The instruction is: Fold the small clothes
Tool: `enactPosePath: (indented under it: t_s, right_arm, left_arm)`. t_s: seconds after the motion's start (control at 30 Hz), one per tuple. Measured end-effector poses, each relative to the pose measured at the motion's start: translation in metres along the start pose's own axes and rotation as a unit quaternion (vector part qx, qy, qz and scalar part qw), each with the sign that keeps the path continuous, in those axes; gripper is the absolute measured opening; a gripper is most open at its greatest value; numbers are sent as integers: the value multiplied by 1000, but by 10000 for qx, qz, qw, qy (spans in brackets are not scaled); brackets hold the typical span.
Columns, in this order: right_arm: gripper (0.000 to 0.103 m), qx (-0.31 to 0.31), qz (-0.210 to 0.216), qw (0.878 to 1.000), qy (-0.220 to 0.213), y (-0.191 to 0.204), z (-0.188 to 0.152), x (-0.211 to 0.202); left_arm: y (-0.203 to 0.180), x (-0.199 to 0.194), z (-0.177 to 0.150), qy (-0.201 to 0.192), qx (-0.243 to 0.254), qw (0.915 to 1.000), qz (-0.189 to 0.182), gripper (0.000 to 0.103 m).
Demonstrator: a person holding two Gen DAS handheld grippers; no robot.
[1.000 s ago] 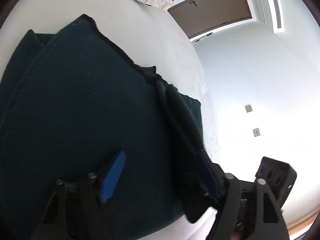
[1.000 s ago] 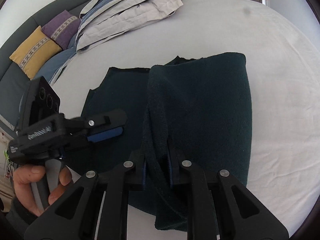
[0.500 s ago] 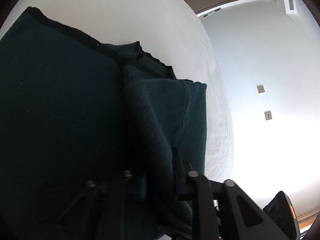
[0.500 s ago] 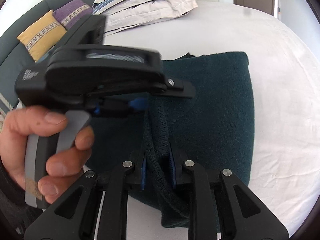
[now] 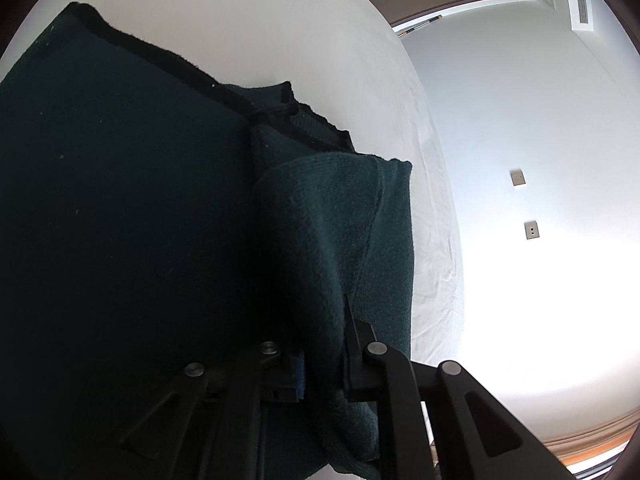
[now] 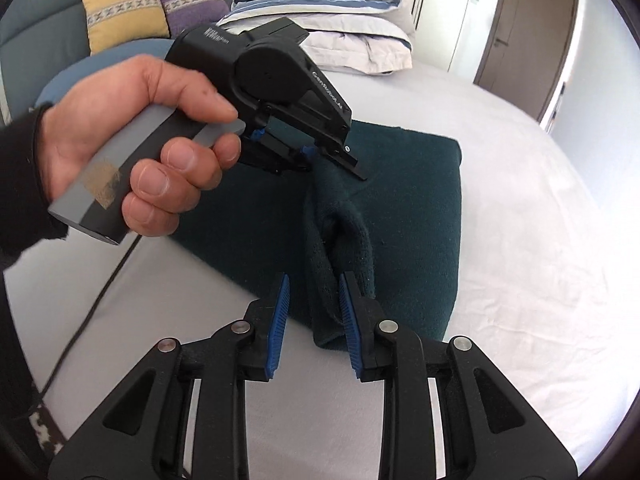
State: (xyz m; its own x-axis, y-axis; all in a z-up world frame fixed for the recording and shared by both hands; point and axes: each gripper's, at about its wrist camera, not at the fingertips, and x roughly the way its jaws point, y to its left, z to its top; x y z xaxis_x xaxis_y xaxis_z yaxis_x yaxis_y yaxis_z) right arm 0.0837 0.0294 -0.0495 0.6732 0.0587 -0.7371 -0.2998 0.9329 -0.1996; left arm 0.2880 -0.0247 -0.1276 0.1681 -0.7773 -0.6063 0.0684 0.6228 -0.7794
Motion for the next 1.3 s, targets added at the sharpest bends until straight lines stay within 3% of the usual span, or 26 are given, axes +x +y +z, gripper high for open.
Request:
enactPosePath:
  t_s: [0.47,0.63,0.77,1.0,1.13,1.3]
  right_arm:
    - [24,-930,-188,9949,-345,51,-11,-25]
    - [25,-844,312,9930,-765,51,-16,-57]
    - [25,-787,290,9914,-1005,35,-23,-67]
    - [25,-401,298,9959,-760,-6,-34,-55]
    - [25,47,406,9970,-657,-39,-25,-34]
    - [25,144,763,9965,-303,-64,-23,1]
  left_arm:
    - [5,-28,10,-71,103,9999,-40,13]
    - [7,-57,19,-203,327,9991,176,13]
    - [13,-84,28,-365,366,9981,326,13]
    - [33,-110,49,-299,472,9961,690,13]
    - [45,-109,51,-195,407,9966,694,13]
    - [59,-90,49,-131,282,9968,740,13]
